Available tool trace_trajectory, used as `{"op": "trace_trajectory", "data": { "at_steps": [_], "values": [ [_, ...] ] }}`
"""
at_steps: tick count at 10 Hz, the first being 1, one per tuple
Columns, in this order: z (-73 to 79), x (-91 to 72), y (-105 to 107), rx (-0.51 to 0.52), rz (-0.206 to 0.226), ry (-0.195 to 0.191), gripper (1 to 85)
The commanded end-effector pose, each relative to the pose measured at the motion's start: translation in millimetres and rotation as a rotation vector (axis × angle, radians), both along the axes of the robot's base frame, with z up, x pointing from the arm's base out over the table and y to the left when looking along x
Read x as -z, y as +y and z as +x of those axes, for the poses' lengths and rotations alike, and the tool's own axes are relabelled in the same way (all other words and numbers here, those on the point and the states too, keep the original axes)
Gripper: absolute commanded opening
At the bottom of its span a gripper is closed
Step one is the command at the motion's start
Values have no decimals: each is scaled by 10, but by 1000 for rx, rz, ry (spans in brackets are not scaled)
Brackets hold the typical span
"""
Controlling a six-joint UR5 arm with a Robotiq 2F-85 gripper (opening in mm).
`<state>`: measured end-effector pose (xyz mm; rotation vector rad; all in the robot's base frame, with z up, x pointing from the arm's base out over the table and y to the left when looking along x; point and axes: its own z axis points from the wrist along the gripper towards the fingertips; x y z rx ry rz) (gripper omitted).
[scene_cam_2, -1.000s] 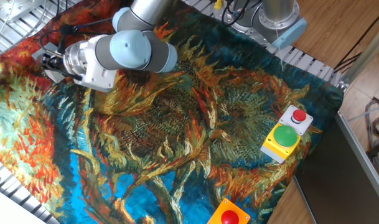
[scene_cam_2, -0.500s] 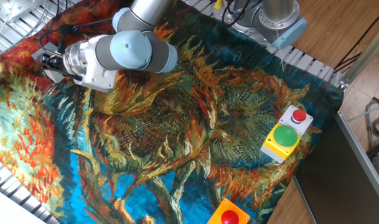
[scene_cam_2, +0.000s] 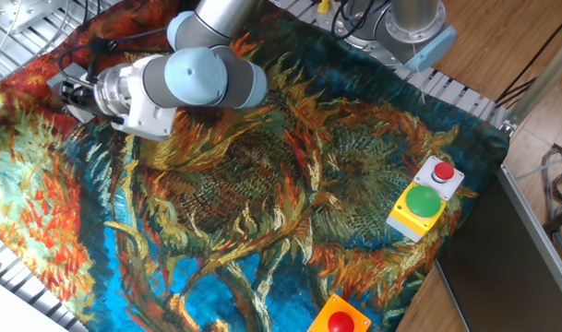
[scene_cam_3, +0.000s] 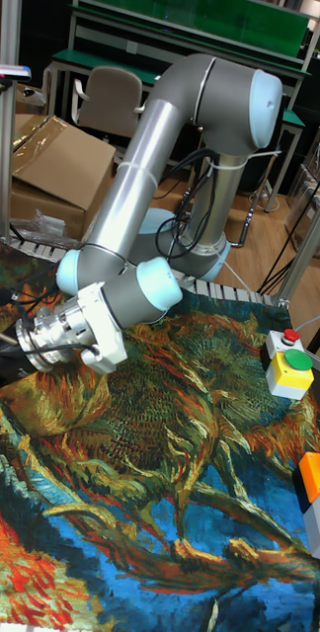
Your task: Press the button horizontally
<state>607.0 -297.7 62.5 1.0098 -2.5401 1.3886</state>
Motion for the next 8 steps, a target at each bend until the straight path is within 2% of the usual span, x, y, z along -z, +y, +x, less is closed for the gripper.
{"op": "trace_trajectory", "data": {
  "at_steps": [1, 3, 4, 6, 8],
  "values": [
    [-53, 12, 157, 18, 52, 17, 657],
    [-94, 86, 350, 50, 108, 21, 663],
    [-106, 140, 476, 52, 152, 23, 673],
    [-171, 168, 755, 87, 223, 20, 670],
    [-236, 141, 875, 78, 273, 31, 657]
  ]
}}
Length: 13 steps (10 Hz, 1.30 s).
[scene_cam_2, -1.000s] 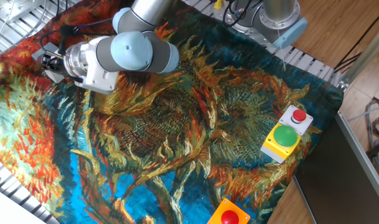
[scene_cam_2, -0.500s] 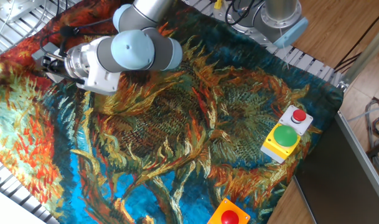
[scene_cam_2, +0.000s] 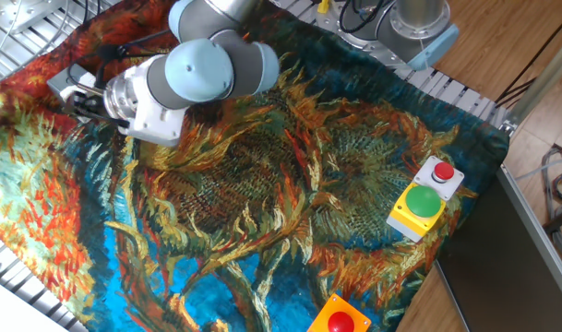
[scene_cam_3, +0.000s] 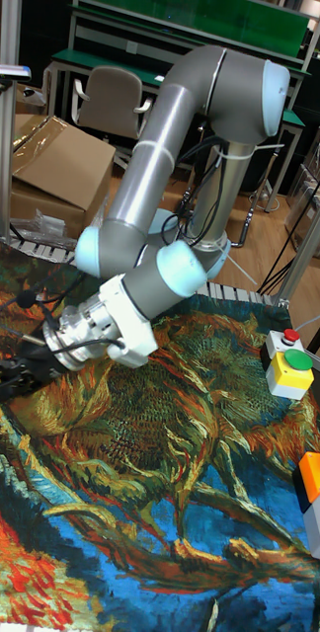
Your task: Press the button horizontally
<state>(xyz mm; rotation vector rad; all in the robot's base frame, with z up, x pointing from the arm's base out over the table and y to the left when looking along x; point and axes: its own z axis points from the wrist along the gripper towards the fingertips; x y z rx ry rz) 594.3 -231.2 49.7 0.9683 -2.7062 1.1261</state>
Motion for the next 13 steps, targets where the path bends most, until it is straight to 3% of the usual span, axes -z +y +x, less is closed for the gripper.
{"op": "trace_trajectory", "data": {
  "at_steps": [1, 2, 3, 4, 6, 7, 8, 10, 12, 13],
  "values": [
    [-150, -24, 253, 24, 89, 12, 650],
    [-188, -55, 323, 19, 112, 16, 630],
    [-237, -53, 439, 23, 164, 12, 553],
    [-380, -21, 611, 55, 249, 22, 523],
    [-576, -62, 793, 89, 327, 32, 507],
    [-596, -39, 959, 95, 409, 19, 313],
    [-633, 16, 1139, 135, 504, 11, 20],
    [-648, 58, 1318, 203, 586, -10, 13],
    [-693, 94, 1587, 318, 701, -28, 13],
    [-673, 92, 1591, 327, 705, -40, 13]
  ]
}}
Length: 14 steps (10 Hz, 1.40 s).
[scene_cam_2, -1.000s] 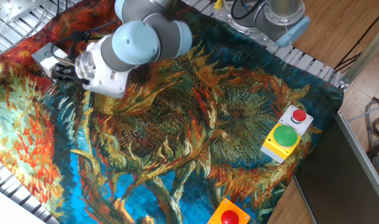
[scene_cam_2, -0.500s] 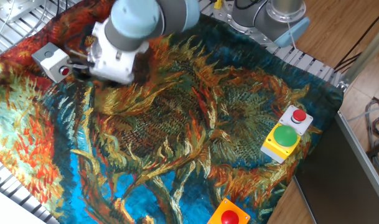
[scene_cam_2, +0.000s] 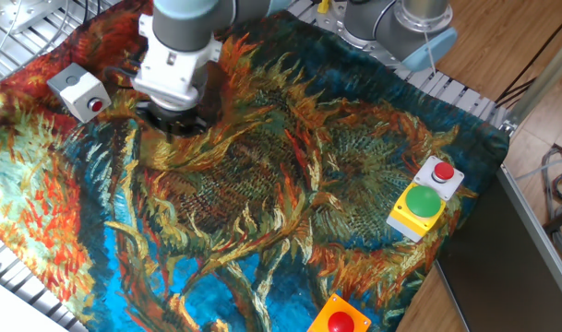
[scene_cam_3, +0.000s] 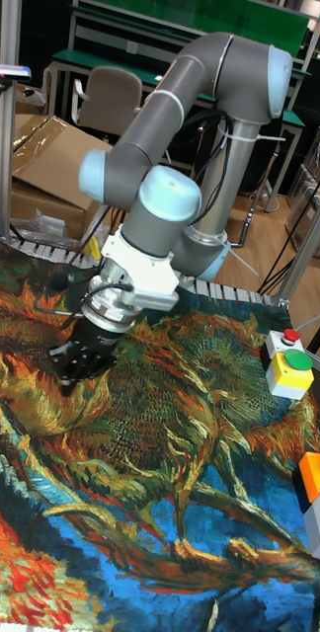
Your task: Press the button horizontally
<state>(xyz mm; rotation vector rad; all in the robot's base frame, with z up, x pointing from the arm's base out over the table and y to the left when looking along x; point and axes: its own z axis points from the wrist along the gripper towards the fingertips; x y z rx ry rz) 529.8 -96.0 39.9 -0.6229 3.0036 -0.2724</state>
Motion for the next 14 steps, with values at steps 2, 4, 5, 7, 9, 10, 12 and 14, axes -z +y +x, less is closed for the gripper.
{"op": "trace_trajectory", "data": {
  "at_steps": [2, 4, 5, 7, 9, 10, 12, 14],
  "values": [
    [21, -53, 325, 80, 117, -32, 13],
    [-74, -234, 724, 5, 167, -56, 13],
    [-117, -241, 734, 5, 175, -45, 13],
    [-52, -203, 608, -38, 163, -56, 13],
    [-44, -208, 746, -33, 217, -61, 13],
    [-47, -211, 793, -2, 240, -61, 13],
    [-96, -213, 889, 116, 290, -45, 13],
    [-164, -341, 982, 138, 304, -32, 13]
  ]
}}
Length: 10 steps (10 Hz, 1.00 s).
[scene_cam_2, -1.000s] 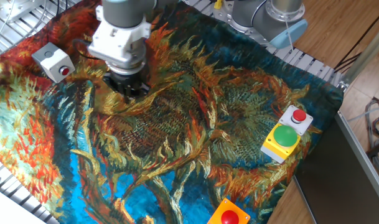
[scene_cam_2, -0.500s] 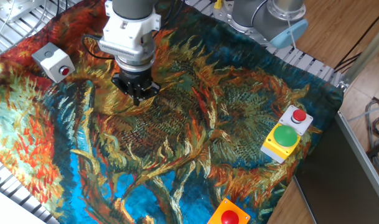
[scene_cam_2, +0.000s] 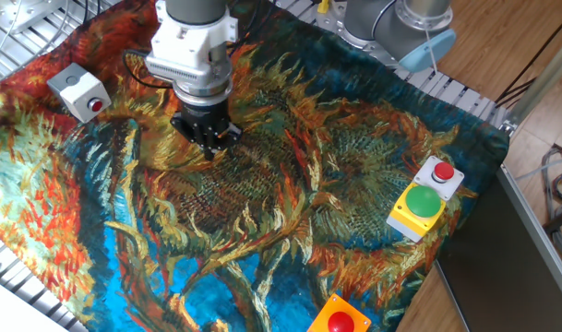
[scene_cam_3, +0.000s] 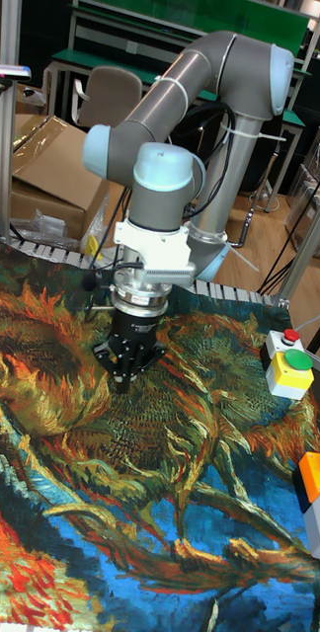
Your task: Press the button horizontally
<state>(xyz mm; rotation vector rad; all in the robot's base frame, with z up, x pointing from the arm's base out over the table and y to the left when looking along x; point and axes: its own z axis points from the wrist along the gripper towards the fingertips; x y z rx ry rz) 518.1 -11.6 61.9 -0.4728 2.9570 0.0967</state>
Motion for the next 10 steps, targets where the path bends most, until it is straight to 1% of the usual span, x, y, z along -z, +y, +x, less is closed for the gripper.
{"op": "trace_trajectory", "data": {
  "at_steps": [1, 2, 3, 4, 5, 7, 9, 10],
  "values": [
    [-172, -358, 252, 54, 52, 33, 13],
    [-273, -561, 289, 56, 41, 64, 13],
    [-280, -709, 273, 38, 19, 74, 13],
    [-180, -705, 224, -4, -1, 43, 13],
    [-129, -633, 195, -15, -13, 40, 13],
    [-81, -581, 121, -30, -44, 46, 13],
    [-85, -566, 69, -11, -55, 50, 13],
    [-57, -550, 68, -13, -53, 45, 13]
  ]
}}
